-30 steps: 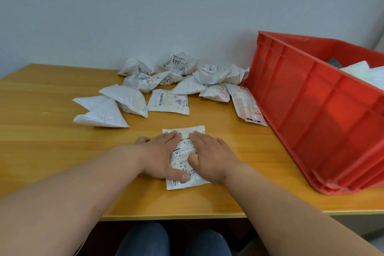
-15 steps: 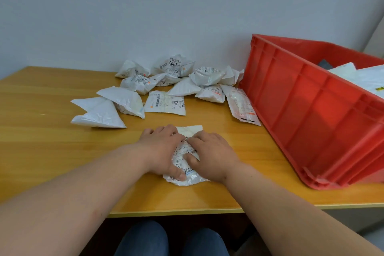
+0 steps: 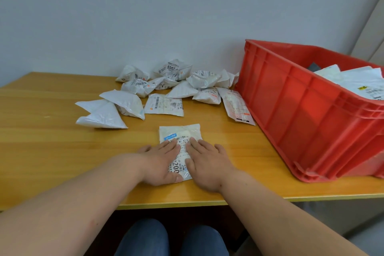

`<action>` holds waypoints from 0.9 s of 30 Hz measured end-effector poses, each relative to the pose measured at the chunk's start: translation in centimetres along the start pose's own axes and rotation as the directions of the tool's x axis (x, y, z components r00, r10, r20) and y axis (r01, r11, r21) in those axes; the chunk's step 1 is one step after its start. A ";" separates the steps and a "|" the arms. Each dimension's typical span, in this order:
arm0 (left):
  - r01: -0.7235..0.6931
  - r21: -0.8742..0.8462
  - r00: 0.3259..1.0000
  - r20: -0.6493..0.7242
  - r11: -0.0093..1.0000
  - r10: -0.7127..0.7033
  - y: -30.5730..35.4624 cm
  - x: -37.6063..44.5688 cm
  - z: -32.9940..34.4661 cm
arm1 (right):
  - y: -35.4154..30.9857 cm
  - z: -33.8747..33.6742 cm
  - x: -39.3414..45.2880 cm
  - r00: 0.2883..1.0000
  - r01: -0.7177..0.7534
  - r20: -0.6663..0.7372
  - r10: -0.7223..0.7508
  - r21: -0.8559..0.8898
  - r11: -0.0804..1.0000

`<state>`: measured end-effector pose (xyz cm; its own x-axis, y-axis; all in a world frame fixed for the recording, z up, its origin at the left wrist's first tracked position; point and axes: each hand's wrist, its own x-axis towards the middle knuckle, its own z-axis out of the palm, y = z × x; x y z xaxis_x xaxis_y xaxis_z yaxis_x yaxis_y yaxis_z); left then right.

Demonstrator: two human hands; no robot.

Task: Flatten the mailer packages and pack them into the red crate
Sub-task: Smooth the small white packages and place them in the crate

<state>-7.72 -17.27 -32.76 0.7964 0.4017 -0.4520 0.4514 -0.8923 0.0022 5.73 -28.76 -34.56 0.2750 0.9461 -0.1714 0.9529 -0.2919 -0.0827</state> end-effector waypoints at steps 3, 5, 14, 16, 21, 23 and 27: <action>0.020 0.008 1.000 0.022 1.000 -0.021 0.2 -0.1 0.3 | -0.1 0.4 -0.1 0.999 -0.007 0.034 0.007 0.014 1.000; 0.030 0.001 0.999 0.027 1.000 -0.030 0.3 -0.2 -0.1 | -0.2 0.5 0.0 1.000 -0.012 0.025 0.012 0.010 1.000; 0.069 -0.140 0.998 0.008 0.988 -0.068 0.2 -0.3 -1.1 | -0.7 1.1 -0.2 0.999 -0.049 0.017 0.048 0.021 0.999; 0.081 -0.128 0.996 -0.020 0.989 -0.084 0.2 -0.1 -0.8 | -0.7 1.2 -0.3 0.999 -0.053 0.013 0.053 0.030 0.998; 0.087 -0.131 0.994 -0.055 0.988 -0.095 0.6 0.1 0.2 | -0.6 1.0 -0.1 0.998 -0.057 0.016 0.056 0.050 0.997; 0.083 -0.149 0.994 -0.064 0.985 -0.093 0.6 0.0 0.2 | -0.9 0.6 0.1 0.998 -0.060 -0.010 0.060 0.050 0.997; 0.073 -0.172 0.992 -0.091 0.982 -0.090 0.5 -0.1 -0.6 | -1.9 -0.3 0.7 0.982 -0.083 -0.169 0.082 -0.003 0.997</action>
<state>-7.35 -17.63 -32.21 0.7861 0.4972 -0.3671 0.5708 -0.8119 0.1226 4.10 -27.53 -34.27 0.3694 0.9292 -0.0095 0.9271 -0.3692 -0.0650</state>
